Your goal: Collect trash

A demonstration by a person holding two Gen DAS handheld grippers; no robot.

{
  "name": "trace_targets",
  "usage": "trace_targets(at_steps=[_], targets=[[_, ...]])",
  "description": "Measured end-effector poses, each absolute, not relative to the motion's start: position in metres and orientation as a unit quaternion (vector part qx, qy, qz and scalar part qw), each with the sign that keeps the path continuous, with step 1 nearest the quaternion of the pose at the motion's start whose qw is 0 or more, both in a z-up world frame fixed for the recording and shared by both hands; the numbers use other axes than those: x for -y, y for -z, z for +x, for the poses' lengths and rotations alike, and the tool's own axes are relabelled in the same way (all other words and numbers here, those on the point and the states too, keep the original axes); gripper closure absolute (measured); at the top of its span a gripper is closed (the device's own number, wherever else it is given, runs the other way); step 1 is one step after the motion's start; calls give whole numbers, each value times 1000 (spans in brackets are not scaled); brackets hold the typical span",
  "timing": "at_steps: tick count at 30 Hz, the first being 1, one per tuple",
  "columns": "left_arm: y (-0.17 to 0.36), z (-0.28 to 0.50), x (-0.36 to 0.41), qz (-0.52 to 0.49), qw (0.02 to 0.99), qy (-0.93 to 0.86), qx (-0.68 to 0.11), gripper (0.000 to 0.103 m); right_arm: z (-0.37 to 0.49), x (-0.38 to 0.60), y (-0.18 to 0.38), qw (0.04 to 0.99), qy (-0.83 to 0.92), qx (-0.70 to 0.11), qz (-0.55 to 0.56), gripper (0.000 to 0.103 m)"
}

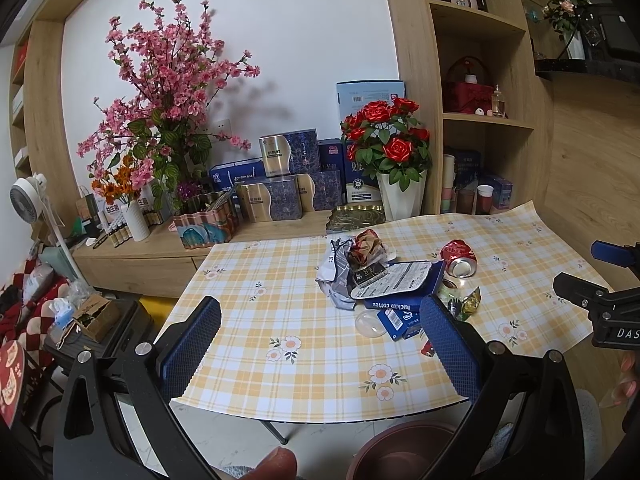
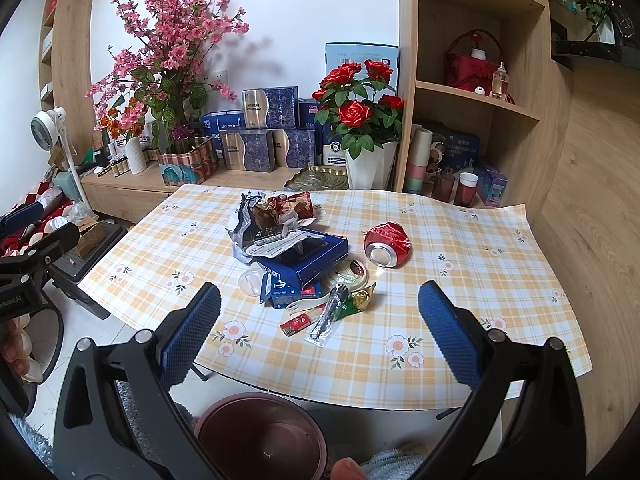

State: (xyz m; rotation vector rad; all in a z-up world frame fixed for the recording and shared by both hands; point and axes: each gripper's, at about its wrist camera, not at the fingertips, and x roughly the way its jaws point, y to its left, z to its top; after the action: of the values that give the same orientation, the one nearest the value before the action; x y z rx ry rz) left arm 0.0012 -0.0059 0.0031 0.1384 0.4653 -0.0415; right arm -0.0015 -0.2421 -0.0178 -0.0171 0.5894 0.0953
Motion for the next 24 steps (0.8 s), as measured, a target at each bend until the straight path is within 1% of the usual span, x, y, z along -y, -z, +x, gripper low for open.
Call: trace_targets(at_steps=[18, 24], targets=[[1, 4, 13, 68, 971, 20, -230, 5, -1, 240, 22, 955, -46, -292, -9, 6], [0, 2, 12, 53, 971, 22, -230, 5, 1, 240, 21, 955, -46, -292, -8, 6]])
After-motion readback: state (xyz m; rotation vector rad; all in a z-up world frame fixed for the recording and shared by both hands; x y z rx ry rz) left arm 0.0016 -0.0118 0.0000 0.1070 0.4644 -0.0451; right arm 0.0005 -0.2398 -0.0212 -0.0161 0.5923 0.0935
